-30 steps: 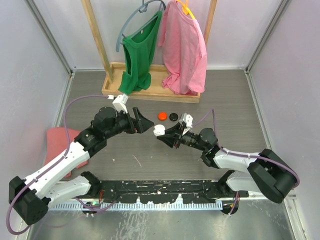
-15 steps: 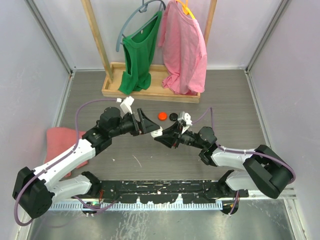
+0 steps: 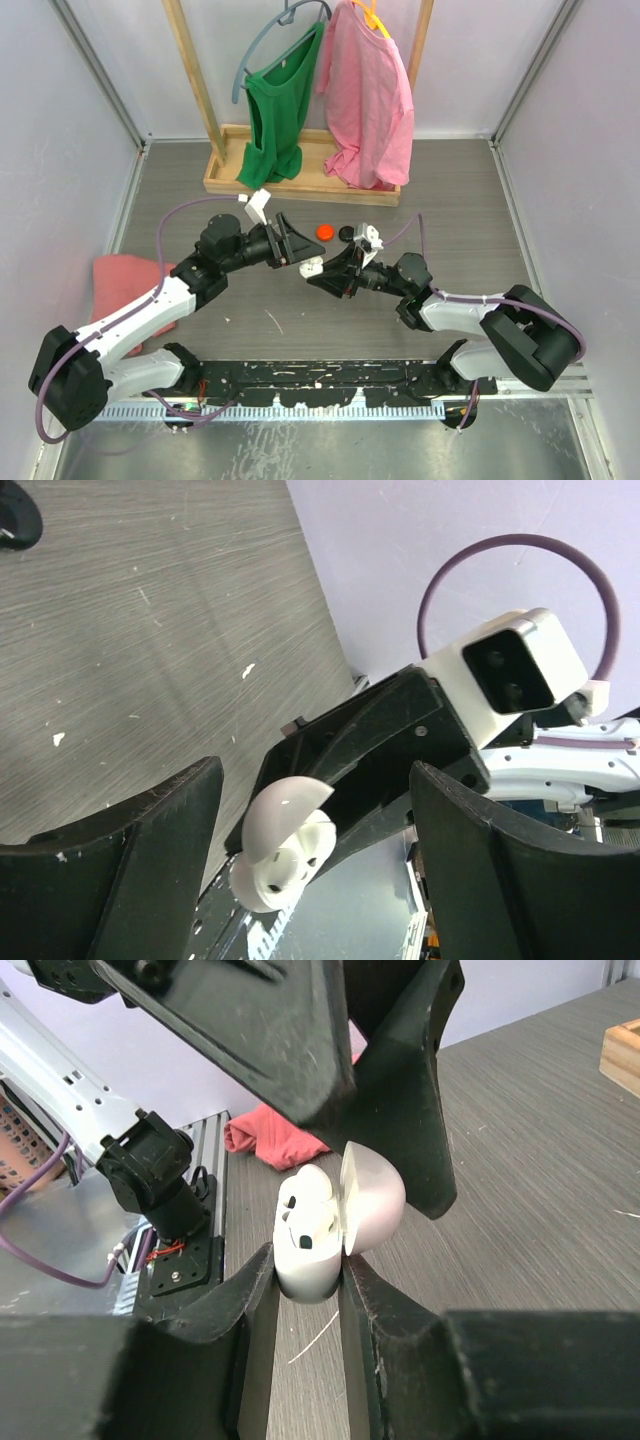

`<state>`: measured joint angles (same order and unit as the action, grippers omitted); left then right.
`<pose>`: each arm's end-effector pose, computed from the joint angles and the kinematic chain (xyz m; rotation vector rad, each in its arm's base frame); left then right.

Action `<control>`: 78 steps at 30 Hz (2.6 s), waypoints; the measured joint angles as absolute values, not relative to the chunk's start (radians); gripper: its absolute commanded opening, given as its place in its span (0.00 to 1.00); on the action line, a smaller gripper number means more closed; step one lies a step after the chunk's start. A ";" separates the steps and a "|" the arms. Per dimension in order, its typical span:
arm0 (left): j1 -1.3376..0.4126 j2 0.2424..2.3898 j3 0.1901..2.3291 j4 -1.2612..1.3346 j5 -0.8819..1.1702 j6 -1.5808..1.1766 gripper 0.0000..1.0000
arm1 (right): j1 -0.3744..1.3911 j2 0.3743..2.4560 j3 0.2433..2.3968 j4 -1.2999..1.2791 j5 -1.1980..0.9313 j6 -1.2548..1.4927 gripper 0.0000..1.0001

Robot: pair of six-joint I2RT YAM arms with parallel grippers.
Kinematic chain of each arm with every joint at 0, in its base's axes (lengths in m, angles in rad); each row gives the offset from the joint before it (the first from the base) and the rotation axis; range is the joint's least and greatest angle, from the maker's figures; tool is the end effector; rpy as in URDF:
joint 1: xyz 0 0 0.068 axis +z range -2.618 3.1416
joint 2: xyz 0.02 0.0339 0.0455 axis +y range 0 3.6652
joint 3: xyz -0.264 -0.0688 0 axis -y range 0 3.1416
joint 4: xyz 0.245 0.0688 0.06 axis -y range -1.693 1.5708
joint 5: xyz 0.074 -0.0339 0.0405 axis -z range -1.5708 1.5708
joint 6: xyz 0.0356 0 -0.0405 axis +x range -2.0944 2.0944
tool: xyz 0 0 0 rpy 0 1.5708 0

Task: Insert the wireless bluetooth earbuds into the charging case
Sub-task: Close the charging case, then place the charging case at the center of the board.

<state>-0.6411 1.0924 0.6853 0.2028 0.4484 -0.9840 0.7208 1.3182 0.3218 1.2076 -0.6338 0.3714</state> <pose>0.1920 -0.1625 0.2844 0.0247 2.0432 -1.5024 0.1648 0.1729 0.2176 -0.8177 1.3039 1.3160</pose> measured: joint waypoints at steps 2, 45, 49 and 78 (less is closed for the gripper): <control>-0.641 1.089 0.685 0.223 0.458 -0.985 0.76 | 0.721 1.325 0.322 1.209 -0.637 0.374 0.01; -0.639 1.071 0.681 0.289 0.561 -1.068 0.72 | 0.723 1.290 0.311 1.180 -0.631 0.369 0.01; -0.639 1.041 0.681 0.306 0.573 -1.081 0.72 | 0.723 1.290 0.309 1.180 -0.631 0.370 0.01; -0.639 0.738 0.950 -0.712 -0.227 -0.378 0.98 | 0.535 1.189 0.308 0.595 -0.439 0.377 0.02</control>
